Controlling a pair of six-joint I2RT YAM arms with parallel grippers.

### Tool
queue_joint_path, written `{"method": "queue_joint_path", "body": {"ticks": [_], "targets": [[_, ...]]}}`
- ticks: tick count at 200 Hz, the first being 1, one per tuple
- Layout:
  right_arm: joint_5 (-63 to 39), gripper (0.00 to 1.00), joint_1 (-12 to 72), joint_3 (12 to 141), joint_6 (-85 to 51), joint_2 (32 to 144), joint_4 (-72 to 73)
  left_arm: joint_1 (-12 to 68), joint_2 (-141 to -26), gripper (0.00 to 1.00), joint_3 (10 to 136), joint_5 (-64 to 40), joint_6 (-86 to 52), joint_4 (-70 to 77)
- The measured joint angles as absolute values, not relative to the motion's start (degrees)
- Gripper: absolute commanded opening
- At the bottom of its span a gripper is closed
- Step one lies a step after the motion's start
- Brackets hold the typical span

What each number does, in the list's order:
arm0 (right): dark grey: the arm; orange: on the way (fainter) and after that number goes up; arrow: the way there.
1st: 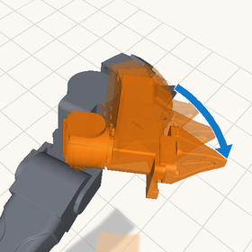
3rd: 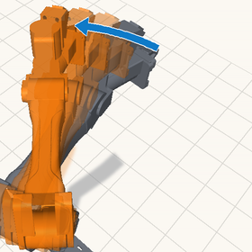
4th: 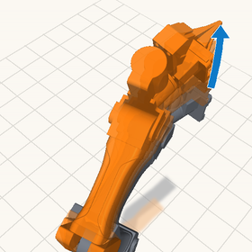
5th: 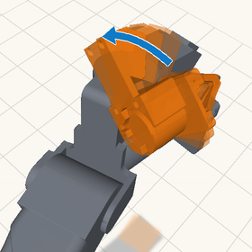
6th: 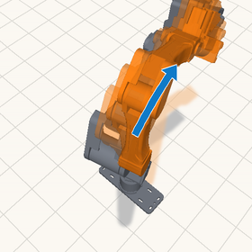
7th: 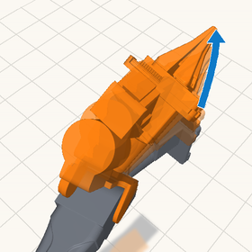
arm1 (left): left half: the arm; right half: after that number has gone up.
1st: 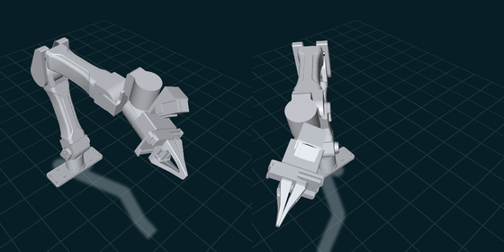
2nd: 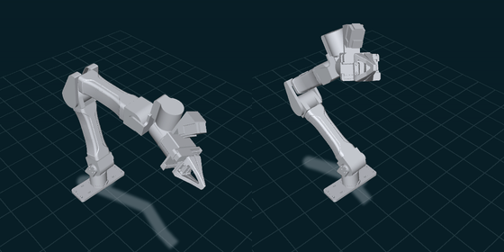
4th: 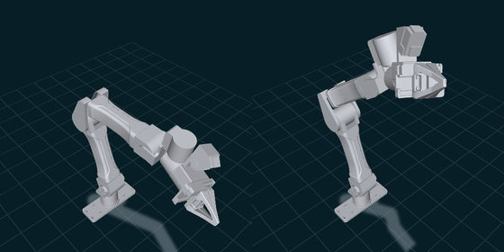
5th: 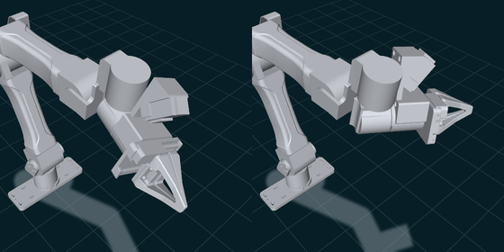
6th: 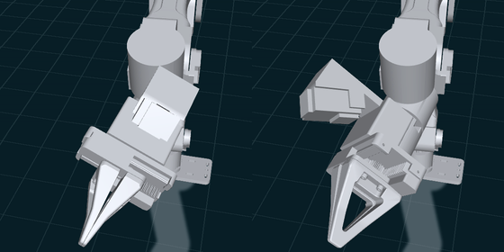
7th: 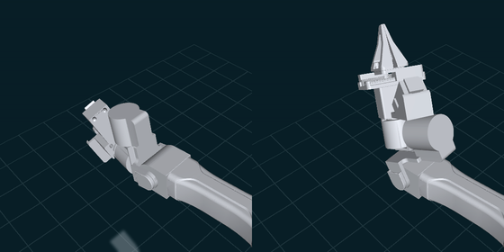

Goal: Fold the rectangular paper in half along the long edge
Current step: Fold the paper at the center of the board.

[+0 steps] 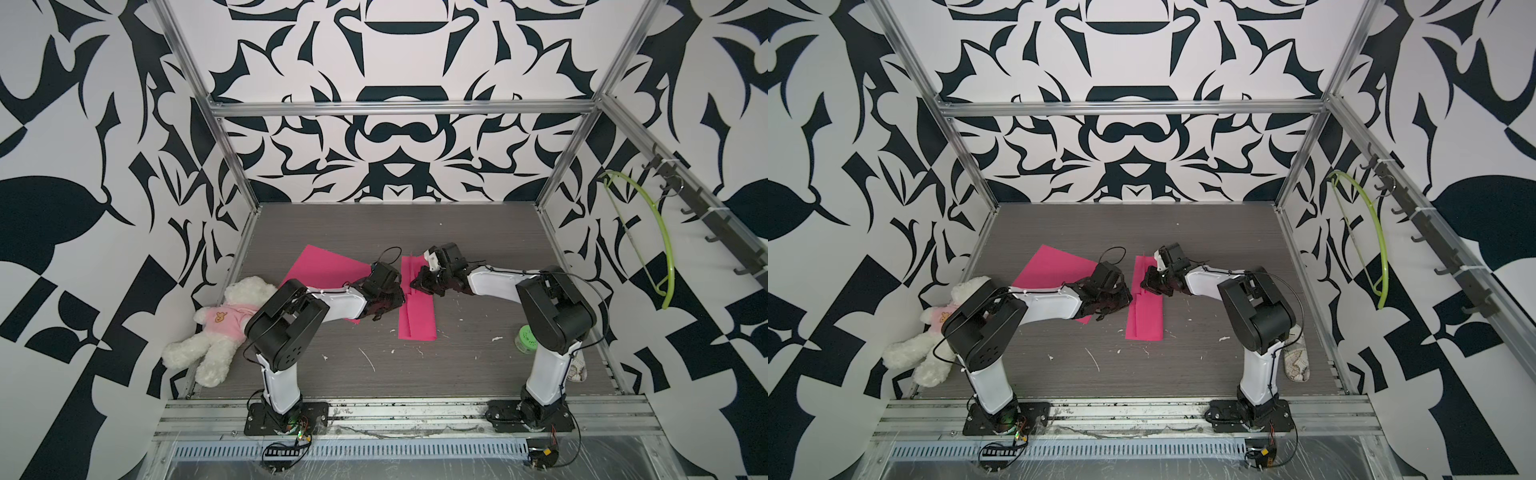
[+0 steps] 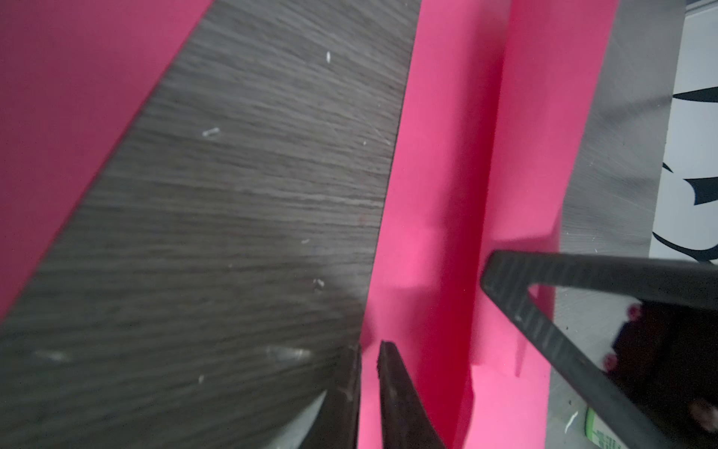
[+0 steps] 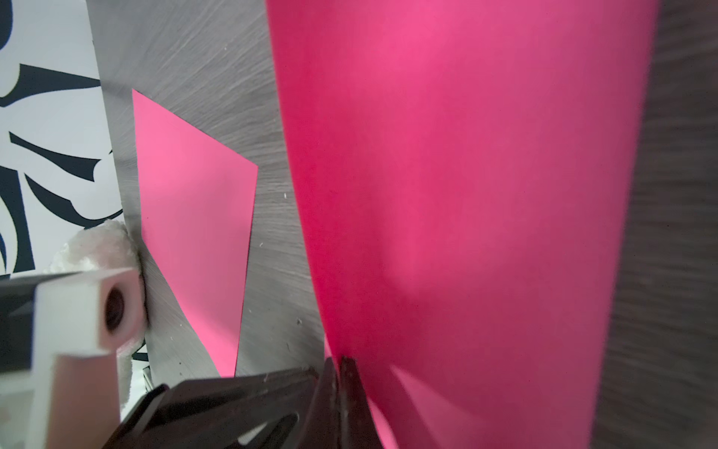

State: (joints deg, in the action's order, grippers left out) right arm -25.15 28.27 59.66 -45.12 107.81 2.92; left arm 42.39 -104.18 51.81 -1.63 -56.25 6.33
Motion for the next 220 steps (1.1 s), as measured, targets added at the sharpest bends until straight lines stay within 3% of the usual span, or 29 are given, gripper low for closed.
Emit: {"method": "queue_joint_path", "body": {"ticks": [79, 220], "targets": [[-25.3, 0.0, 28.7, 62.3, -48.4, 113.5, 6.3, 42.4, -103.4, 0.14, 50.2, -2.4, -57.2, 7.4], [-23.5, 0.0, 28.9, 63.6, -45.1, 110.9, 1.7, 42.1, -103.1, 0.2, 49.9, -3.0, -57.1, 8.1]]}}
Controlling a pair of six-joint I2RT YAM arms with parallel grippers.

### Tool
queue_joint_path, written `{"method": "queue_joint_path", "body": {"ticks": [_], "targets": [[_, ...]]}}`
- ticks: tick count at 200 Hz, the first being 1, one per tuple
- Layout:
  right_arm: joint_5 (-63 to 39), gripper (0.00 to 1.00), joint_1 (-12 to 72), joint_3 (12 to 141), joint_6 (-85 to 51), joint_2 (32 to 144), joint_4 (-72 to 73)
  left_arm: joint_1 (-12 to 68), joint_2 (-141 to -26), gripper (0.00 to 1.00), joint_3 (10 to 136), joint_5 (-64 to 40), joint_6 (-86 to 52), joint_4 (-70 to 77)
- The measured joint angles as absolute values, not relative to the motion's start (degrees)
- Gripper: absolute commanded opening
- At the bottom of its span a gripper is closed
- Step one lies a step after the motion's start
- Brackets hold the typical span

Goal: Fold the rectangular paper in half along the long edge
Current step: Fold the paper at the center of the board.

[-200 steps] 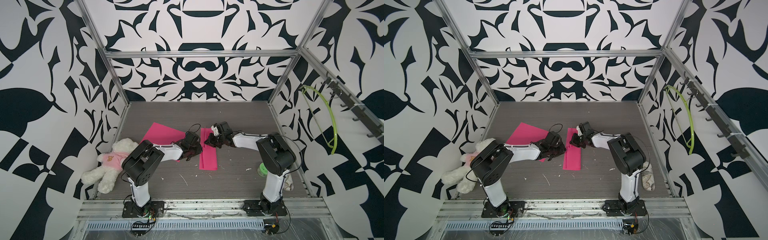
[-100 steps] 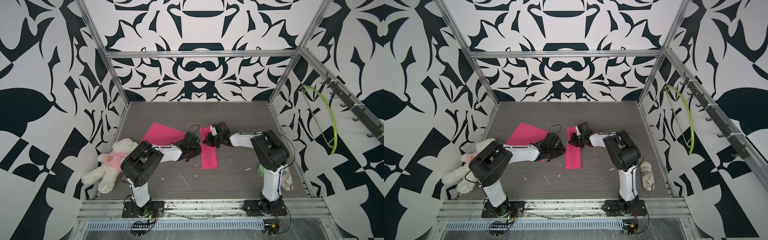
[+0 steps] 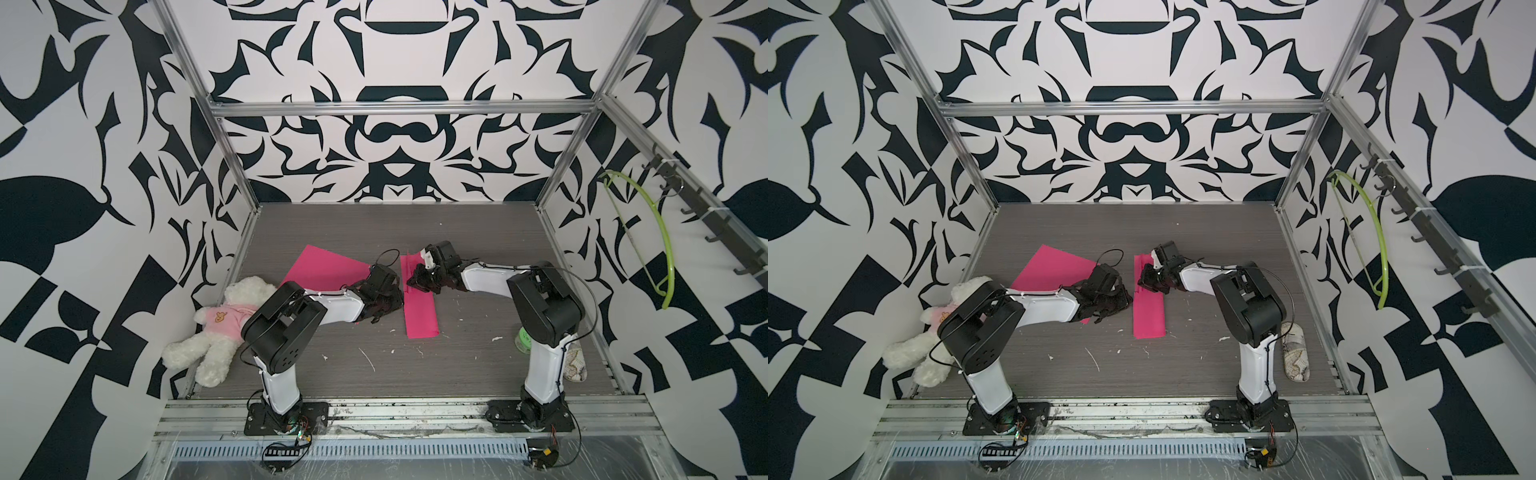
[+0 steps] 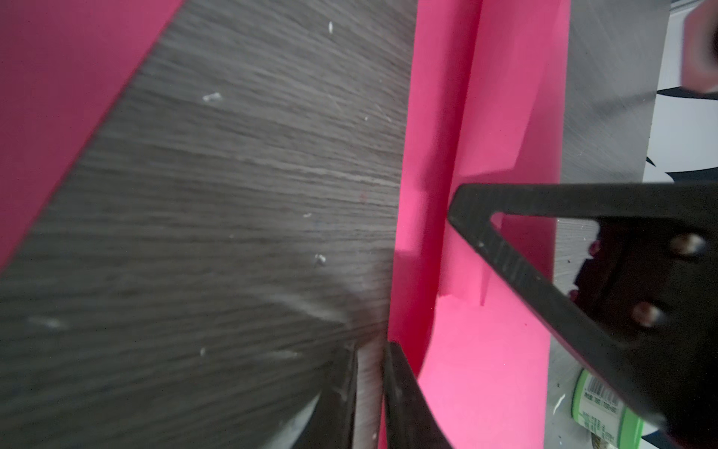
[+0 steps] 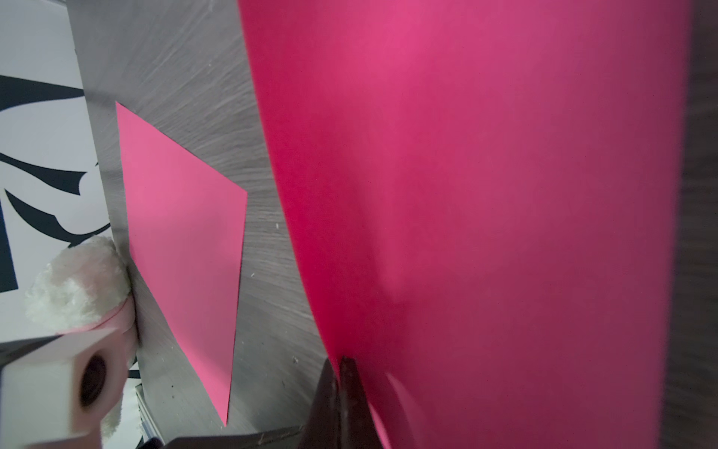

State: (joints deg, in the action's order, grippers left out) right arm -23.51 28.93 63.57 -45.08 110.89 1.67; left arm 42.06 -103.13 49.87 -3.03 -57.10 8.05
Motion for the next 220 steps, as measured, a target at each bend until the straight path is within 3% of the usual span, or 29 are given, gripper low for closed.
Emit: {"method": "queue_joint_path", "body": {"ticks": [220], "targets": [[-22.9, 0.0, 28.9, 64.6, -42.4, 113.0, -0.2, 42.1, -103.0, 0.2, 49.9, -3.0, -57.0, 7.8]]}}
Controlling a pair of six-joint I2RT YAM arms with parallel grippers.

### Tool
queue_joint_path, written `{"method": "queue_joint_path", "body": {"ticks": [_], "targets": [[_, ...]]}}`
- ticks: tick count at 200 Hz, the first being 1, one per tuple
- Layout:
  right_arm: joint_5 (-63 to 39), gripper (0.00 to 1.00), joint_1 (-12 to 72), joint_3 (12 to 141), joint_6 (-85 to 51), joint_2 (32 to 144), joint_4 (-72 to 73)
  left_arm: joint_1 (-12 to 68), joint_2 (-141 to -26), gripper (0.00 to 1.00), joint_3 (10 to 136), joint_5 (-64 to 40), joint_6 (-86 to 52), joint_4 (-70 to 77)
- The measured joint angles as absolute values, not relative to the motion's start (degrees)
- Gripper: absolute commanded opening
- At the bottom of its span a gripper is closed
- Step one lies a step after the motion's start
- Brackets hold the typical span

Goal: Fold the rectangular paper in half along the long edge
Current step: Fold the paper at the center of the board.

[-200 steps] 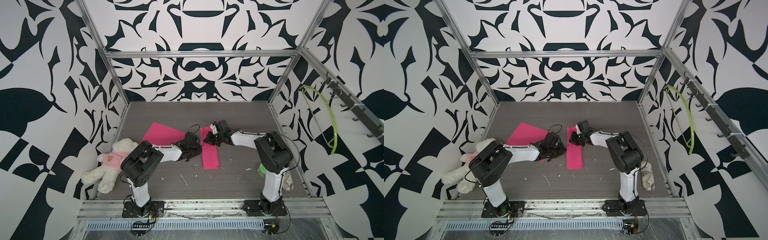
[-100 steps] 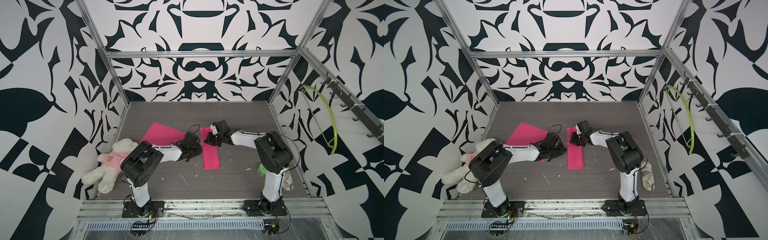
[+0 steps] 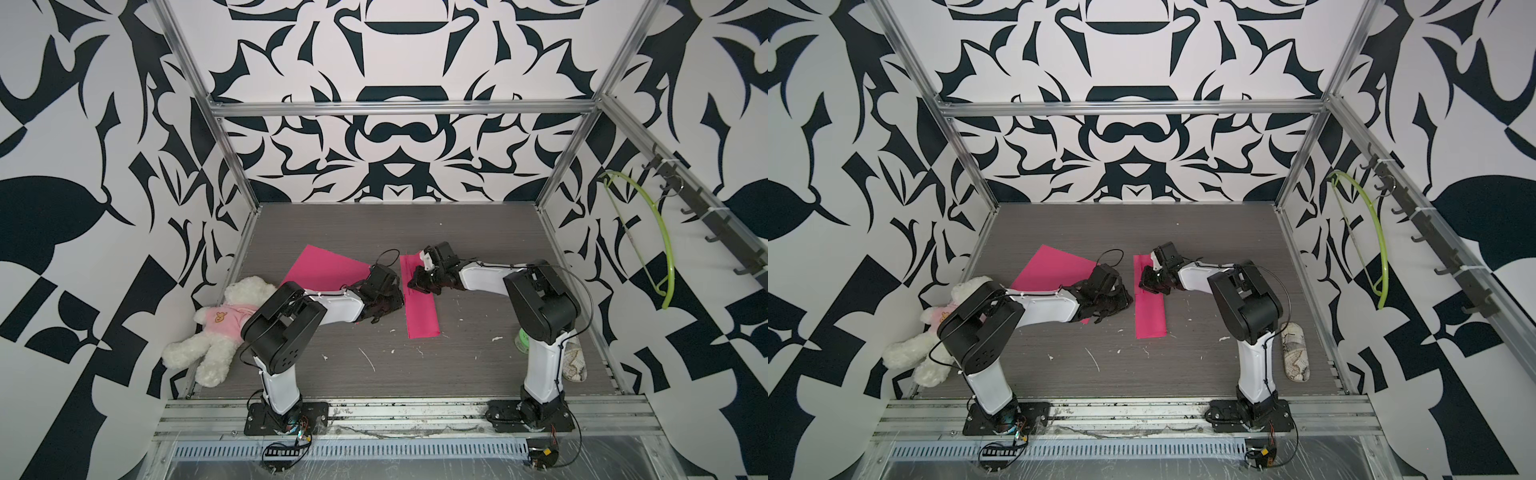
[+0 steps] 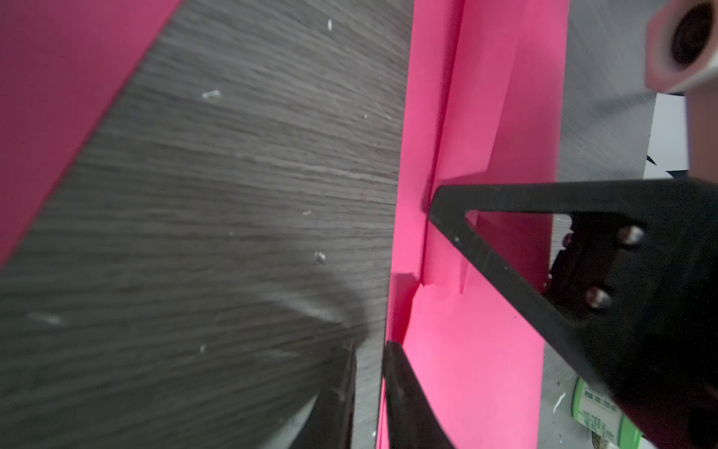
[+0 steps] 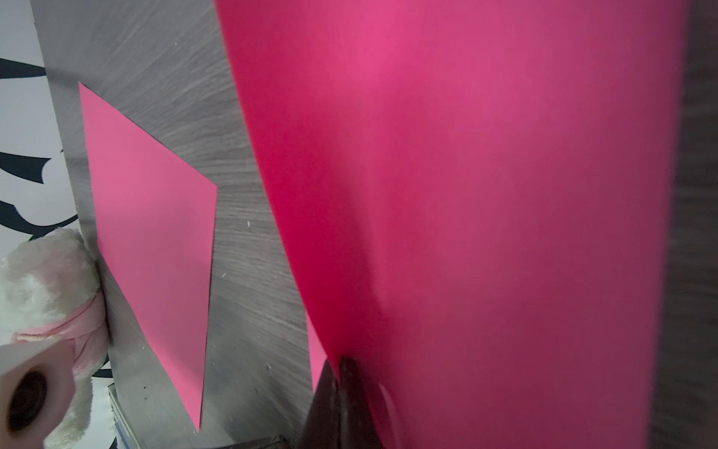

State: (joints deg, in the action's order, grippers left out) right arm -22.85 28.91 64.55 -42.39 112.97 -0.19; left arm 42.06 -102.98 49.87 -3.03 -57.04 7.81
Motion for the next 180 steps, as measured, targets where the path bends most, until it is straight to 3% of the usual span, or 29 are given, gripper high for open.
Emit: {"method": "queue_joint_path", "body": {"ticks": [85, 135, 180], "targets": [[-22.8, 0.0, 28.9, 64.6, -42.2, 113.0, -0.2, 42.1, -100.0, 0.25, 47.9, -2.1, -57.0, 5.8], [-22.7, 0.0, 28.9, 64.6, -42.2, 113.0, -0.1, 42.5, -95.3, 0.13, 44.7, -3.2, -56.1, 3.2], [-22.7, 0.0, 28.9, 64.6, -42.2, 113.0, 0.0, 44.1, -94.3, 0.08, 45.4, -8.1, -55.9, 6.9]]}}
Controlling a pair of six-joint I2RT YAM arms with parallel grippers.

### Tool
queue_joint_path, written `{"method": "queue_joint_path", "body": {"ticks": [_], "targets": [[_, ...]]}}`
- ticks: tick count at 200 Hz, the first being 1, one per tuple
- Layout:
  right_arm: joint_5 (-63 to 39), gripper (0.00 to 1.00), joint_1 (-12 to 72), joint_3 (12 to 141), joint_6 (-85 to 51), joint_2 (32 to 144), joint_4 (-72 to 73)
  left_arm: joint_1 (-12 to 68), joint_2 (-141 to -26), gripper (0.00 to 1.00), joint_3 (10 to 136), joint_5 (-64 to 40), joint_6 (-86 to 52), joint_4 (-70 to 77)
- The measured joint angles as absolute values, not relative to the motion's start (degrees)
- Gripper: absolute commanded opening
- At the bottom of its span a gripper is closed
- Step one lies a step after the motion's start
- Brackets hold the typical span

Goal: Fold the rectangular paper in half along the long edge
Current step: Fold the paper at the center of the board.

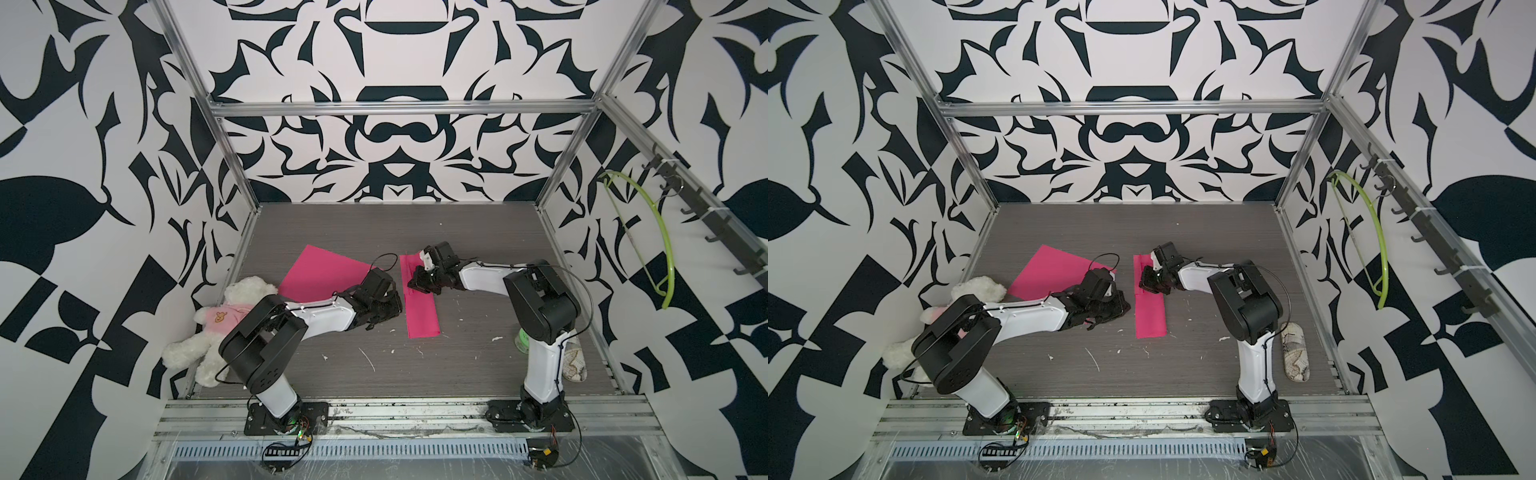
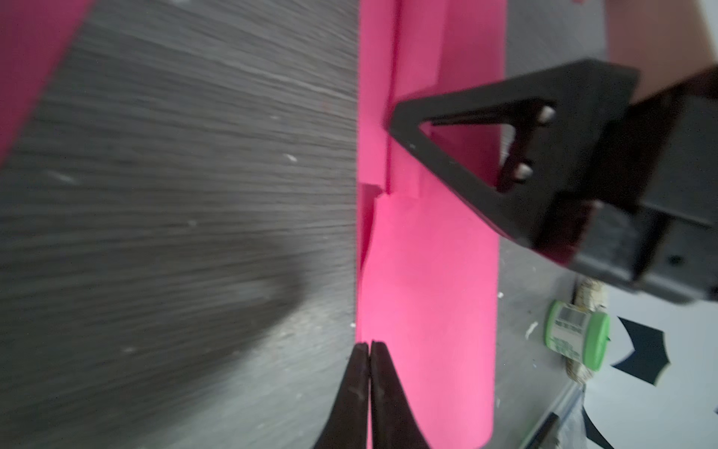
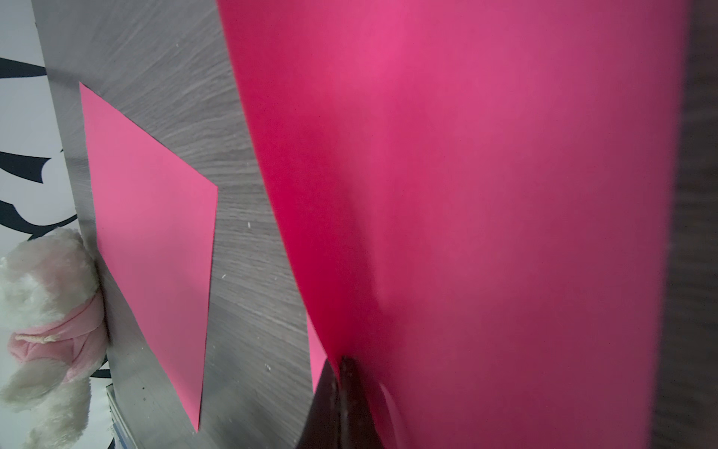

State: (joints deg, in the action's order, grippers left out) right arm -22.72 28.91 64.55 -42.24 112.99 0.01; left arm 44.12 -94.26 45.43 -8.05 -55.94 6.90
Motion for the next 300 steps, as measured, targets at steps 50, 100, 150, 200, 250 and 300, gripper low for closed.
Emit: {"method": "queue_joint_path", "body": {"ticks": [50, 100, 150, 200, 250, 300], "targets": [[-22.7, 0.0, 28.9, 64.6, -42.2, 113.1, 0.3, 45.0, -98.1, 0.09, 47.0, -11.3, -56.2, 11.1], [-22.8, 0.0, 28.9, 64.4, -42.3, 113.1, 0.7, 44.8, -103.8, 0.11, 49.3, -12.9, -55.9, 12.0], [-22.9, 0.0, 28.9, 64.3, -42.3, 113.1, 0.8, 44.6, -105.3, 0.11, 49.9, -13.3, -55.9, 11.6], [-23.3, 0.15, 28.9, 64.3, -42.7, 113.1, 1.0, 44.6, -105.5, 0.11, 50.8, -13.3, -55.9, 10.0], [-25.4, 0.32, 28.9, 64.4, -43.7, 112.9, 1.9, 44.4, -105.6, 0.11, 51.3, -13.3, -55.9, 8.9], [-25.7, 0.63, 28.0, 62.5, -43.4, 107.9, 2.9, 44.3, -105.7, 0.11, 51.5, -13.3, -55.9, 8.5]]}}
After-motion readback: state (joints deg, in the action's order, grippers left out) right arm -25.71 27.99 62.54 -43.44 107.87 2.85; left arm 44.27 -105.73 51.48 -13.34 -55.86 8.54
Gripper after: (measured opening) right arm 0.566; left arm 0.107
